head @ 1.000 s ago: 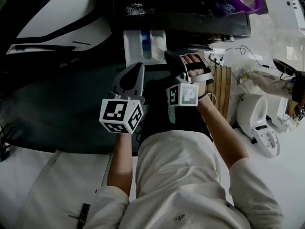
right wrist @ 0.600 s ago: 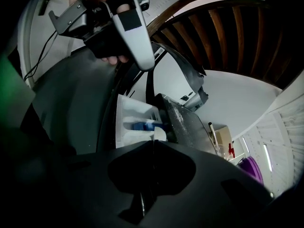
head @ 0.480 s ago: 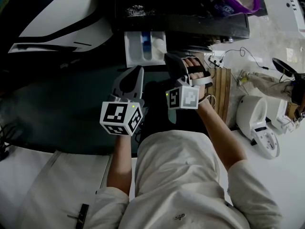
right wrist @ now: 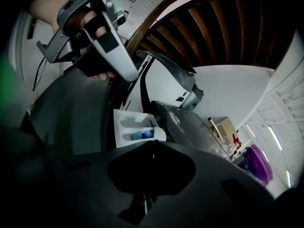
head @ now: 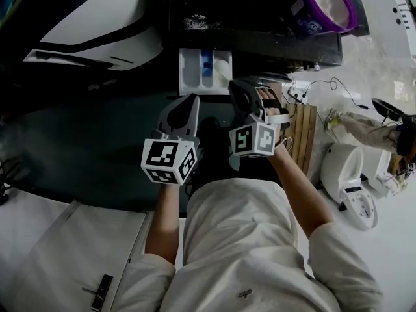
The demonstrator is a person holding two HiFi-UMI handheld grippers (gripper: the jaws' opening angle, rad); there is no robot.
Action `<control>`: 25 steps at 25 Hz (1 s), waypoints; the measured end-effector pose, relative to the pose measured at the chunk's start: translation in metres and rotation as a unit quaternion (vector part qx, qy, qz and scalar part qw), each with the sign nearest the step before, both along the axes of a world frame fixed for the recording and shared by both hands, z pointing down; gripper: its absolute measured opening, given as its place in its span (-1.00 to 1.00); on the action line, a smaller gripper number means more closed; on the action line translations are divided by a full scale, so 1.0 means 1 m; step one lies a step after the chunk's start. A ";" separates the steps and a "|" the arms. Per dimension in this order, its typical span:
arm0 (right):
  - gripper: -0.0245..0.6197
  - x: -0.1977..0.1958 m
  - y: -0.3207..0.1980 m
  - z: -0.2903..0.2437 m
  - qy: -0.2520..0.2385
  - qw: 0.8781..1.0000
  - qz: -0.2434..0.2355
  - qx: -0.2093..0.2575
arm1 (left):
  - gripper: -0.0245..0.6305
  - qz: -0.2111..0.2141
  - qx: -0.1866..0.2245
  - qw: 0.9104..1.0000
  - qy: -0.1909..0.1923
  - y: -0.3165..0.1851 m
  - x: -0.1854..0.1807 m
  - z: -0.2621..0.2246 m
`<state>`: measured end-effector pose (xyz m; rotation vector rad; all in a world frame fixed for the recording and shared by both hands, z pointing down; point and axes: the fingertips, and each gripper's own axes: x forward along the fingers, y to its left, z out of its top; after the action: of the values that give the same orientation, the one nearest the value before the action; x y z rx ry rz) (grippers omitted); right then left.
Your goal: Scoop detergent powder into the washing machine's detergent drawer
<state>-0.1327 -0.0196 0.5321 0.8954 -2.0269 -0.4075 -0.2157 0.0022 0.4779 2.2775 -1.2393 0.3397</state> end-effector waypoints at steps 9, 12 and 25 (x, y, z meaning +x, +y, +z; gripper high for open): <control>-0.90 0.005 -0.005 -0.016 -0.104 0.993 0.022 -0.059 | -0.86 -0.031 0.007 0.999 -0.014 -0.006 0.001 -0.010; -0.90 0.008 -0.006 -0.026 -0.137 0.987 0.021 -0.079 | -0.86 -0.042 0.009 0.999 -0.019 -0.006 0.004 -0.015; -0.90 0.028 -0.005 -0.059 -0.295 0.936 0.029 -0.191 | -0.86 -0.109 0.024 0.993 -0.037 0.000 0.028 -0.039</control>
<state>-0.1048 -0.0250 0.4735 0.8924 -2.4912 0.3300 -0.1878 0.0025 0.4393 2.1580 -1.5329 0.3191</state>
